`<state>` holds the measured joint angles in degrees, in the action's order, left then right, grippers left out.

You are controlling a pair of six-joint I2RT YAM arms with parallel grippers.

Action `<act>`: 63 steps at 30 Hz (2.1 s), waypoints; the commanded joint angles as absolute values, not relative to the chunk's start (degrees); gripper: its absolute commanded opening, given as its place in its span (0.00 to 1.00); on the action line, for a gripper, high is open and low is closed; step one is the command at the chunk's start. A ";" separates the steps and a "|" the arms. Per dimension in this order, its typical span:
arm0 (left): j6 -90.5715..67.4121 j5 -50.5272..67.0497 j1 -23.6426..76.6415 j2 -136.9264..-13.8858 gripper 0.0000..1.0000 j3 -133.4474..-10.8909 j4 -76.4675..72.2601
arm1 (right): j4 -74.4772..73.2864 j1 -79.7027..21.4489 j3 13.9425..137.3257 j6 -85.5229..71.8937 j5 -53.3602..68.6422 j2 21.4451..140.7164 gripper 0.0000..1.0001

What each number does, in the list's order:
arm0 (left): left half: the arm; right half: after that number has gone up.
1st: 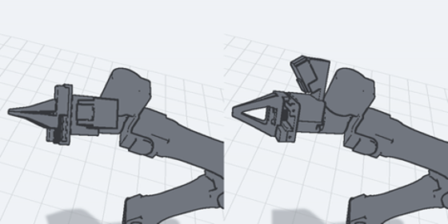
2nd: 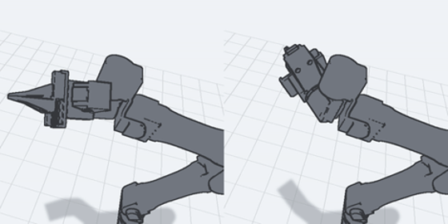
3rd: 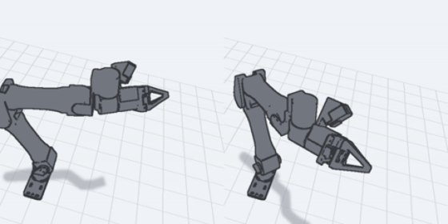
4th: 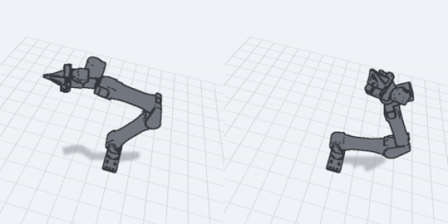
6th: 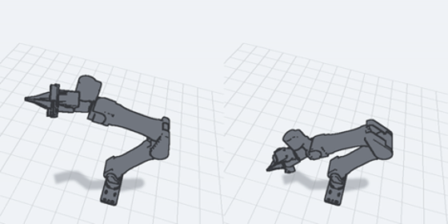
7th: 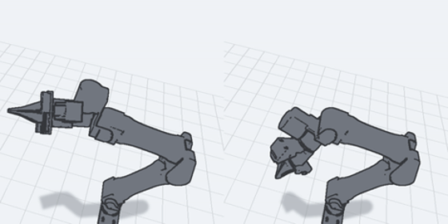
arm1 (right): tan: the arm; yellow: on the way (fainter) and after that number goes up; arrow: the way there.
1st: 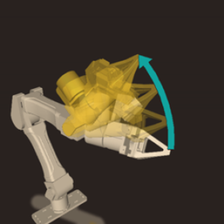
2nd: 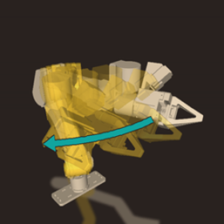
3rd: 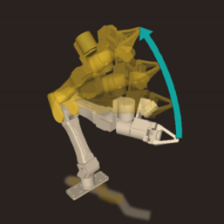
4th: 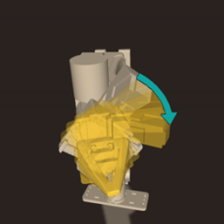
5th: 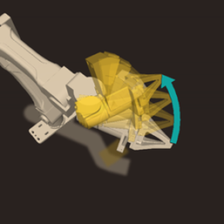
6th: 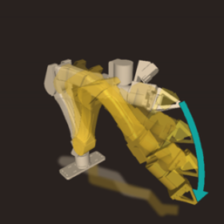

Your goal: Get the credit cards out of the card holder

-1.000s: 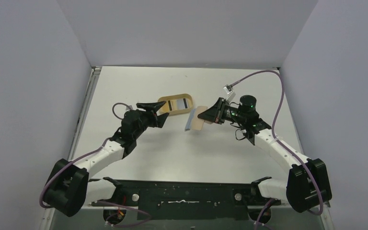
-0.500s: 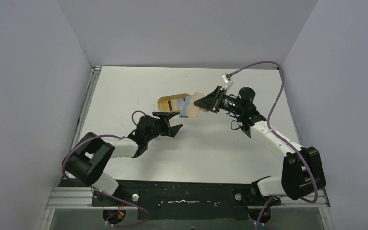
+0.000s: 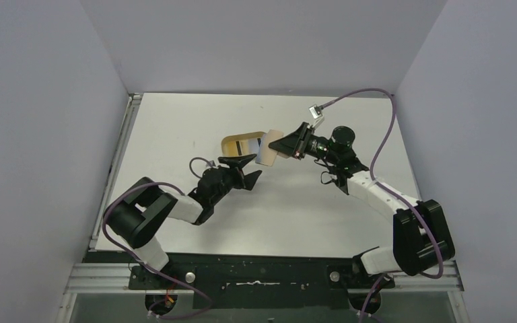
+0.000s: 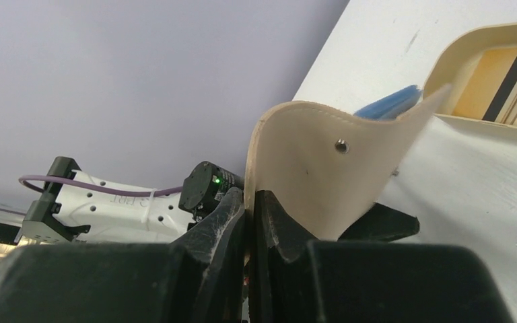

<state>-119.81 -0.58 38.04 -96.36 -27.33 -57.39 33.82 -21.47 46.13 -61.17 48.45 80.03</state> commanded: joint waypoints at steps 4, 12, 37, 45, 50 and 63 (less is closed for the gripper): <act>-137.75 -7.96 38.32 -93.83 0.62 -24.97 -67.23 | 35.43 -21.97 43.92 -60.15 46.58 76.78 0.00; -138.58 -8.44 38.75 -95.56 0.62 -25.47 -70.04 | 36.29 -21.97 43.47 -60.68 45.79 76.81 0.00; -131.31 -4.02 37.59 -92.70 0.50 -28.23 -65.65 | 31.33 -18.36 41.10 -58.00 48.74 74.20 0.00; -129.18 -3.44 37.88 -91.80 0.43 -30.02 -62.93 | 29.87 -18.17 41.00 -57.04 49.37 73.76 0.00; -127.40 -4.26 37.22 -89.05 0.41 -28.65 -60.24 | 29.69 -17.26 40.78 -57.04 50.12 73.40 0.00; -123.06 -4.40 35.80 -83.14 0.40 -28.50 -51.68 | 29.53 -16.92 40.79 -57.04 51.14 73.26 0.00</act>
<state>-119.85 -3.84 36.56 -86.21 -27.99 -53.23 26.89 -17.23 40.27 -57.67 49.65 75.61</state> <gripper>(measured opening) 0.402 0.075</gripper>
